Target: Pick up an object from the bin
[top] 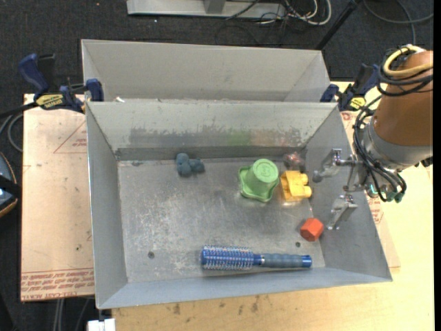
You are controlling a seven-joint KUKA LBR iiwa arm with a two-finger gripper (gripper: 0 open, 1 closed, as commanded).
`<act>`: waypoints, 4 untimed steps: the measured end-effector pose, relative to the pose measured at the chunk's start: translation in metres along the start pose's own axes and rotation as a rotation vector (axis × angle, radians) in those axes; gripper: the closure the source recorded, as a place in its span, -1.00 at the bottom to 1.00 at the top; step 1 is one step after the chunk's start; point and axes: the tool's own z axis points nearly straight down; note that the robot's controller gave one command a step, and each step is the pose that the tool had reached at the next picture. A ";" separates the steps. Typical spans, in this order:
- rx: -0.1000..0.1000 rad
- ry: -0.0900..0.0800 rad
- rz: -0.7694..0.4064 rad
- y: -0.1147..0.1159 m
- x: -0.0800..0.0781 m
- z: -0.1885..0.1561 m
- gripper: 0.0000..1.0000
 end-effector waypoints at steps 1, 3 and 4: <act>0.001 -0.013 -0.321 -0.042 -0.017 0.169 -1.00; -0.002 -0.008 -0.615 -0.043 -0.031 0.140 -1.00; -0.012 -0.014 -0.574 -0.037 -0.033 0.167 -1.00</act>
Offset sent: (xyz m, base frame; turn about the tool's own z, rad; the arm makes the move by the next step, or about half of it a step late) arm 0.0126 -0.0424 -0.1716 -0.3233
